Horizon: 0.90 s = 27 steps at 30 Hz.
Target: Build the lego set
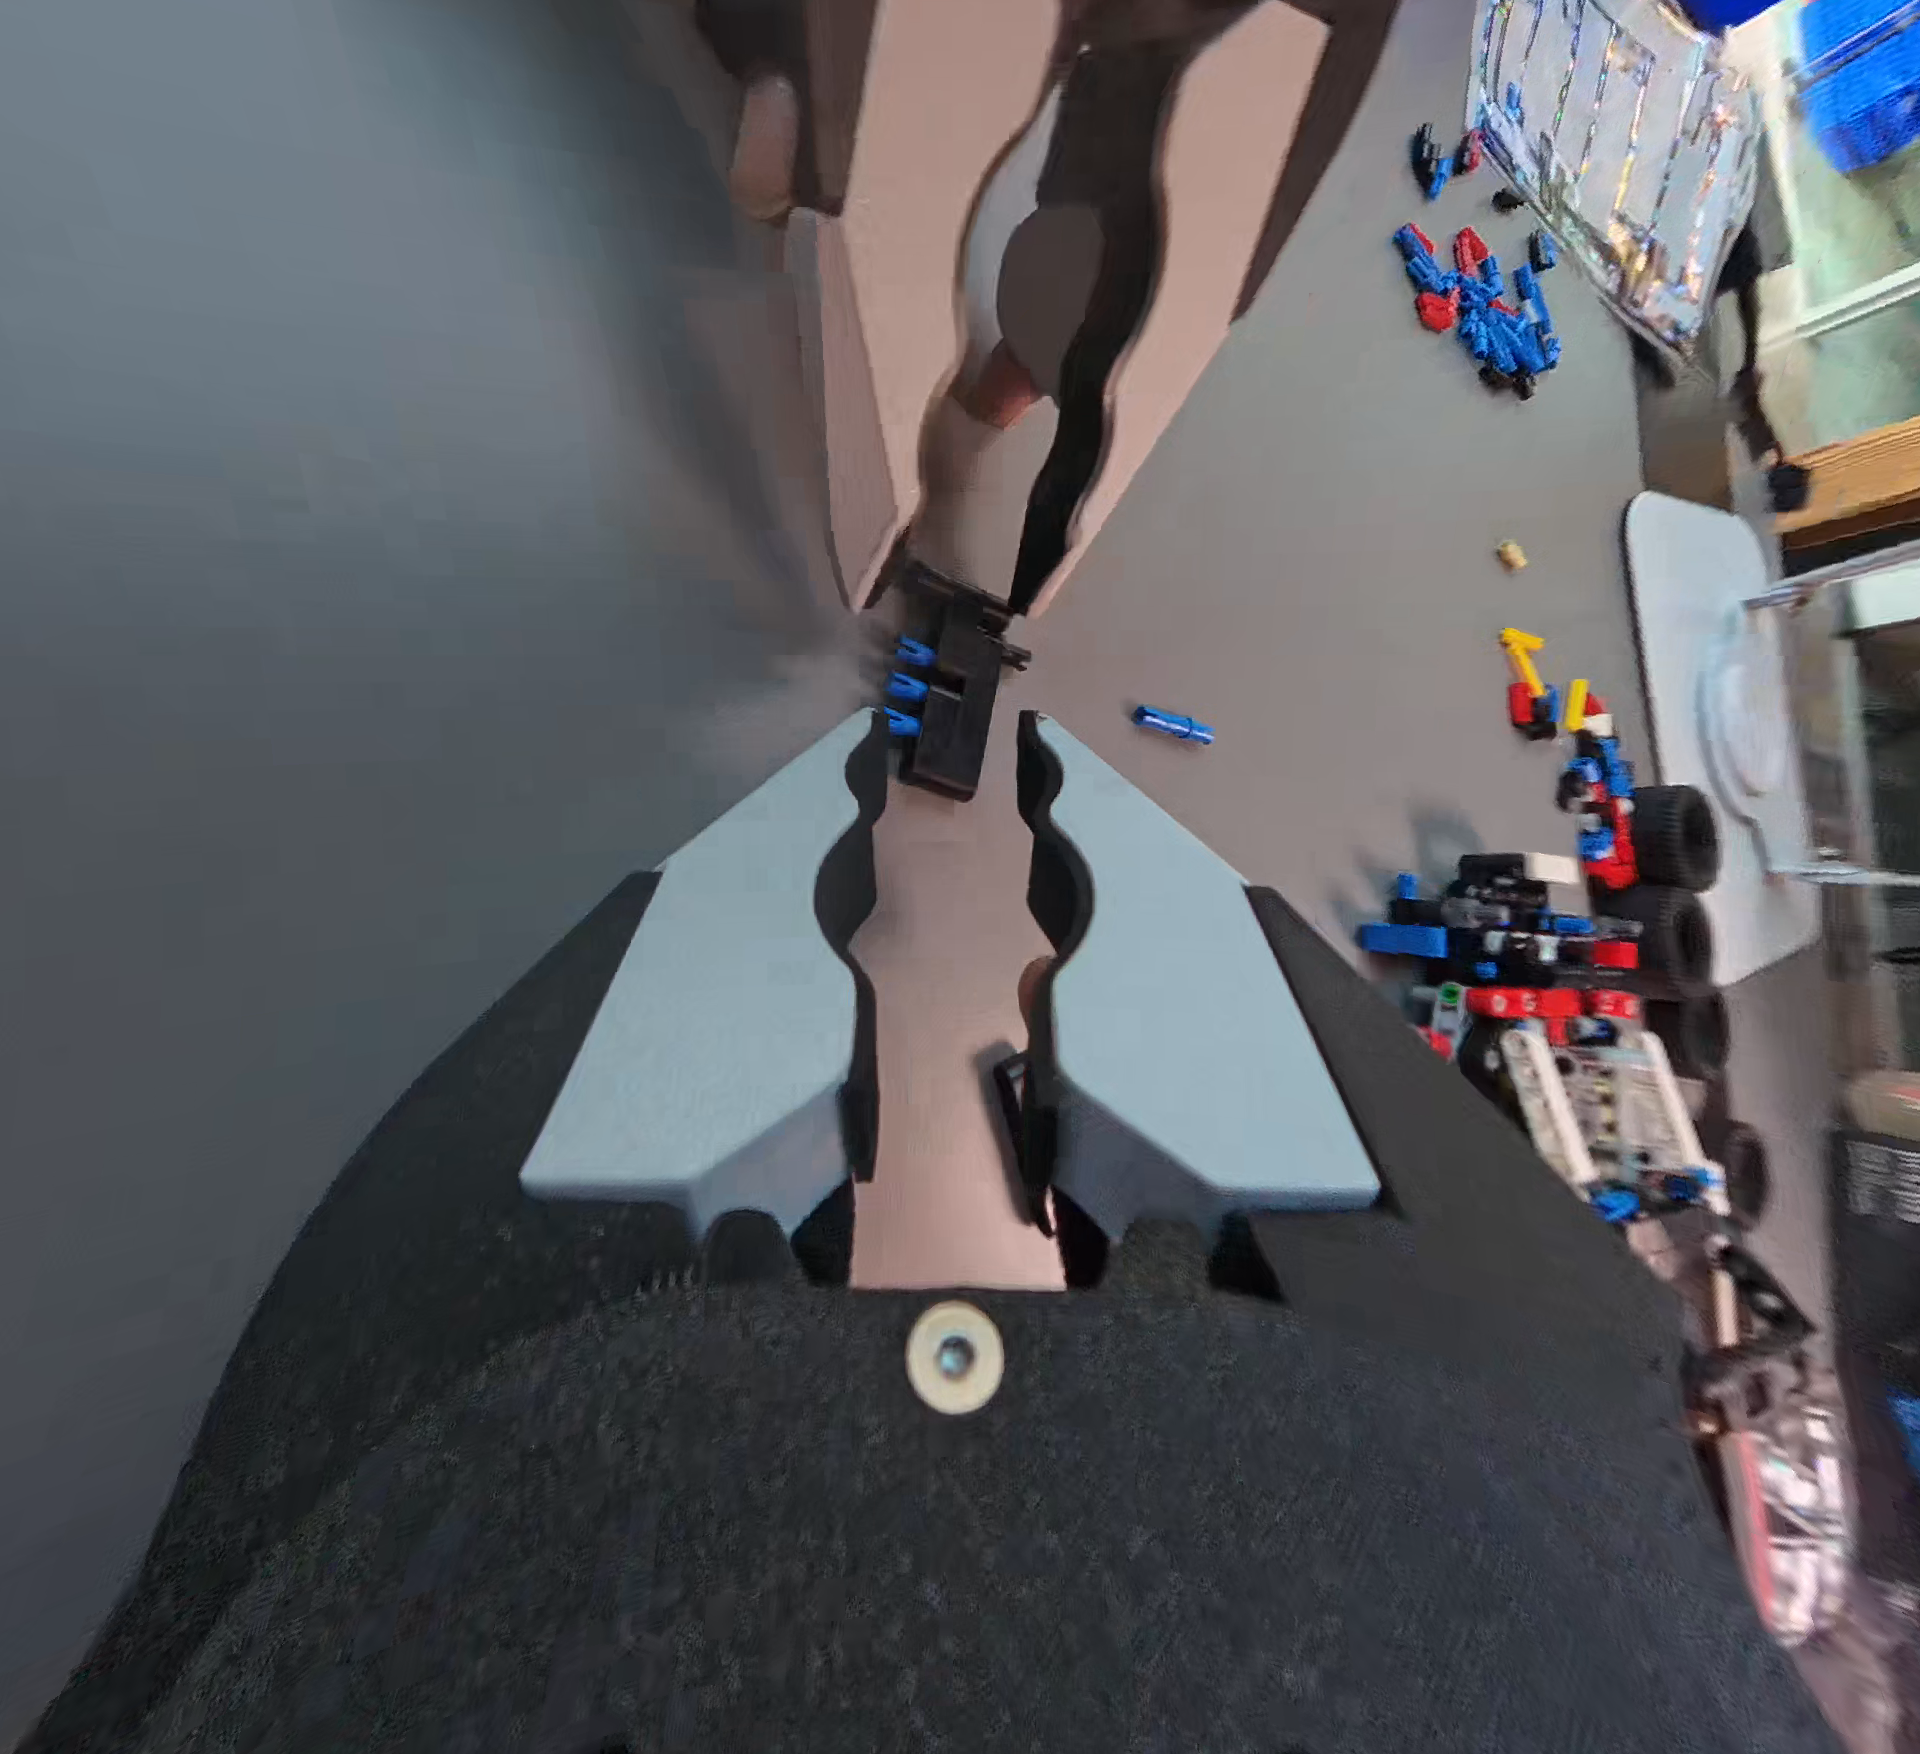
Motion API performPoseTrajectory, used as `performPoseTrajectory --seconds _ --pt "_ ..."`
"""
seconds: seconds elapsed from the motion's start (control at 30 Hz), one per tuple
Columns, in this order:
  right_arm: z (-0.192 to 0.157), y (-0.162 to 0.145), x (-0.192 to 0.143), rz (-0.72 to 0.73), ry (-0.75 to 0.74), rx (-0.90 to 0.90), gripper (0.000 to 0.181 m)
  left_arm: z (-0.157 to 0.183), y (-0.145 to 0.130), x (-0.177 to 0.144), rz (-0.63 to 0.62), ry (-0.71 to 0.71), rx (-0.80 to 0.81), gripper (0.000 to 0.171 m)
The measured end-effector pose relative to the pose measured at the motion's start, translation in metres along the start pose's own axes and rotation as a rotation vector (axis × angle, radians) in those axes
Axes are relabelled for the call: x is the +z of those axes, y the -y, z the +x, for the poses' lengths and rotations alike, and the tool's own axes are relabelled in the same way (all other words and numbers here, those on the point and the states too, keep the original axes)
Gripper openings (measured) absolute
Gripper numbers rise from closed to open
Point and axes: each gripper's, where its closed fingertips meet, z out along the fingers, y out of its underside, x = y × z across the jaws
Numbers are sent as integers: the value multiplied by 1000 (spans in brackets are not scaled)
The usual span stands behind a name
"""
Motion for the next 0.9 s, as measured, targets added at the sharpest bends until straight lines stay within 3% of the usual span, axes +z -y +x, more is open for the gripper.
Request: performPoseTrajectory --seconds 0.1,0.23,0.33,0.43,0.57,0.67,0.9 --pt "20 -17 -25 54 50 192 22 0 1 -2 -3 10 40 31" --pt "27 -67 -49 -33 111 340 23 -5 5 -4 22 17 59 36" --pt "25 -90 -50 -79 122 371 25 -8 0 1 -9 31 87 44" --pt "21 -101 -42 -117 151 388 25 -3 -1 6 -29 22 121 35" --pt "19 -94 -34 -101 167 387 7 -7 -1 7 -41 78 99 15" --pt "9 -76 -33 -64 206 354 6 -9 -1 6 -51 108 53 15" --pt "-23 -18 -24 9 301 280 6 13 -3 -8 -33 -87 -8 36"
